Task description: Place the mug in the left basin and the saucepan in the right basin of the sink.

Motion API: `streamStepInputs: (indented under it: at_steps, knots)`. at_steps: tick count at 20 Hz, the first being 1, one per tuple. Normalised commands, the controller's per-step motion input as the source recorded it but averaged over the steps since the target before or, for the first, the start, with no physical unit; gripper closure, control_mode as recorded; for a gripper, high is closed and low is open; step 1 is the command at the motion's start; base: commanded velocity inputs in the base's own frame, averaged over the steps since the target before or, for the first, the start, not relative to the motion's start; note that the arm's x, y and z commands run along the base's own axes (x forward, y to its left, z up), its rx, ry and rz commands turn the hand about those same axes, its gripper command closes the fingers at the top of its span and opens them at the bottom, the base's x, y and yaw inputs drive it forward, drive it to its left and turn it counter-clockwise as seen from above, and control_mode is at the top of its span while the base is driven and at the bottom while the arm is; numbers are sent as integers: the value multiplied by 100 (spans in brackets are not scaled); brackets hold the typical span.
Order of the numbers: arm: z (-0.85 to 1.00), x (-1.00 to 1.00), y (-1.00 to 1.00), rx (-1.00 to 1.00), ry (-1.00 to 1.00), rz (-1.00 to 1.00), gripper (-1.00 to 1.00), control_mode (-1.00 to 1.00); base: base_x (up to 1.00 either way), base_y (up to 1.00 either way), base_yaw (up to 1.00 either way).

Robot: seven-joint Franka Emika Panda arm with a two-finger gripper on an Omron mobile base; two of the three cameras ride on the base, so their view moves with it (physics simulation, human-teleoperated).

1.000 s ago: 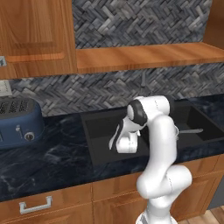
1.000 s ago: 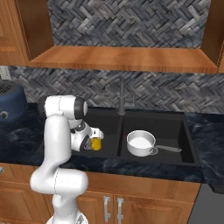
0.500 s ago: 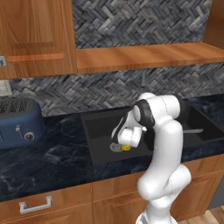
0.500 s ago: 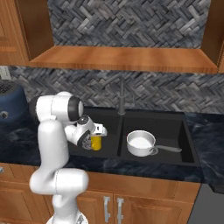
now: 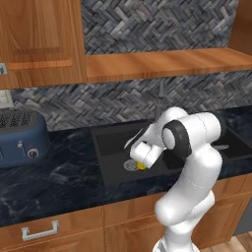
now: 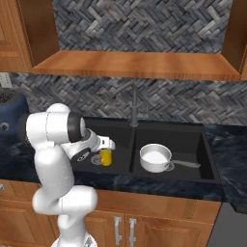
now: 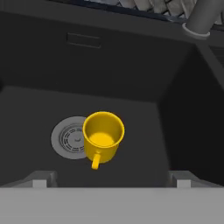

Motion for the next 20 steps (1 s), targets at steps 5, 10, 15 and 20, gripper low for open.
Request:
streamStepInputs:
  at_steps: [5,10,15,20]
  knots:
    - [84,-9,4,4,-1,-6,-100,-100,0,0,0]
    - [69,-18,0,10,13,-9,-100,-100,0,0,0]
    - [80,-19,0,17,17,-6,-100,-100,0,0,0]
    - [84,-15,0,13,20,-1,-100,-100,0,0,0]
